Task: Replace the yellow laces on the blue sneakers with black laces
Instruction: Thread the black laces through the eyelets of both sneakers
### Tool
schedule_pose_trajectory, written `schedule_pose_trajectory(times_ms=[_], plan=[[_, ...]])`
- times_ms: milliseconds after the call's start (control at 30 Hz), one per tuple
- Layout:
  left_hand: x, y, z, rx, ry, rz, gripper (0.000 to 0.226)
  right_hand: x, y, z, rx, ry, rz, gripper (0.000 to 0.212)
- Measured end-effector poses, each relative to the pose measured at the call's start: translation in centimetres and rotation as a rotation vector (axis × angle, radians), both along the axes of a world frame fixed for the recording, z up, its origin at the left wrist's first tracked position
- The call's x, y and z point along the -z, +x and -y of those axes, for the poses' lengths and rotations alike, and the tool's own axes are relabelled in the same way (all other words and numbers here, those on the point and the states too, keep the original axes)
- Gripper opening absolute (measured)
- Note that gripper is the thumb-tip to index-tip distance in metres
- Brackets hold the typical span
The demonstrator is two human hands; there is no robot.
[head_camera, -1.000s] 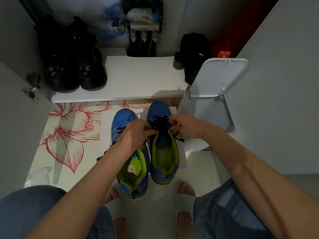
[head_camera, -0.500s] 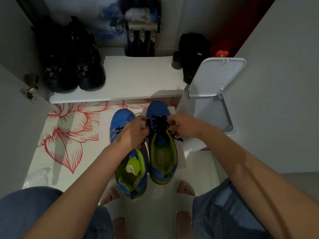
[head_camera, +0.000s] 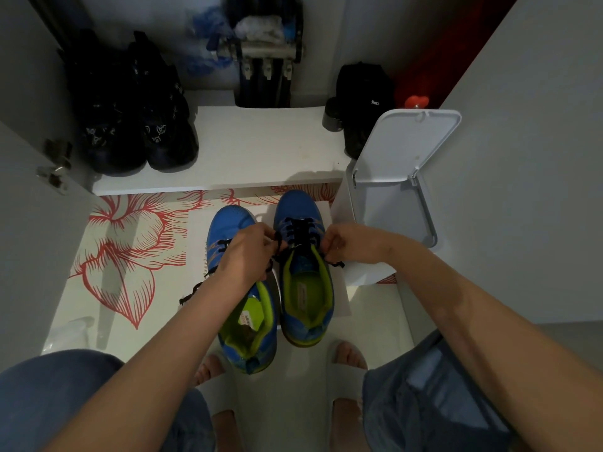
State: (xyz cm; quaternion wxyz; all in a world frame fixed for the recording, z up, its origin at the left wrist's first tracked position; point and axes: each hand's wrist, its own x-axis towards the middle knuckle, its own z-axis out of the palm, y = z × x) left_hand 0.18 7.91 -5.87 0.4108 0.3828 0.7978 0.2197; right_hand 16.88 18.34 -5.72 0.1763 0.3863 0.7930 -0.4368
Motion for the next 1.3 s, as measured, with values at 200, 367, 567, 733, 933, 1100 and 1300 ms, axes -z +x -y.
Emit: schedule_pose_trajectory(times_ms=[200, 367, 567, 733, 933, 1100, 1300], plan=[[-0.8, 0.0, 0.5, 0.136, -0.046, -0.022, 0.016, -0.3, 0.9, 0.4, -0.065, -0.037, 0.037, 0.019], [-1.0, -0.4, 0.8, 0.239, -0.078, -0.029, 0.020, -5.1, 2.1, -1.2, 0.156, -0.220, -0.300, 0.024], [-1.6, -0.9, 1.1, 0.298, -0.073, -0.093, 0.019, -8.4, 2.2, -1.5, 0.381, -0.462, -0.716, 0.016], [-4.0, -1.8, 0.7, 0.259, -0.013, -0.155, 0.016, -7.9, 1.9, -1.3, 0.384, -0.441, -0.666, 0.018], [-7.0, -2.4, 1.1, 0.364, -0.096, -0.195, 0.021, -8.1, 1.3, -1.2, 0.355, -0.305, -0.619, 0.027], [-9.6, -2.2, -0.4, 0.009, 0.167, -0.102, 0.016, -8.6, -0.3, -0.3, 0.309, -0.086, -0.537, 0.022], [-13.3, -0.1, -2.8, -0.135, 0.801, 0.460, 0.027, -10.1, -3.3, 0.6, 0.092, 0.126, -0.460, 0.025]])
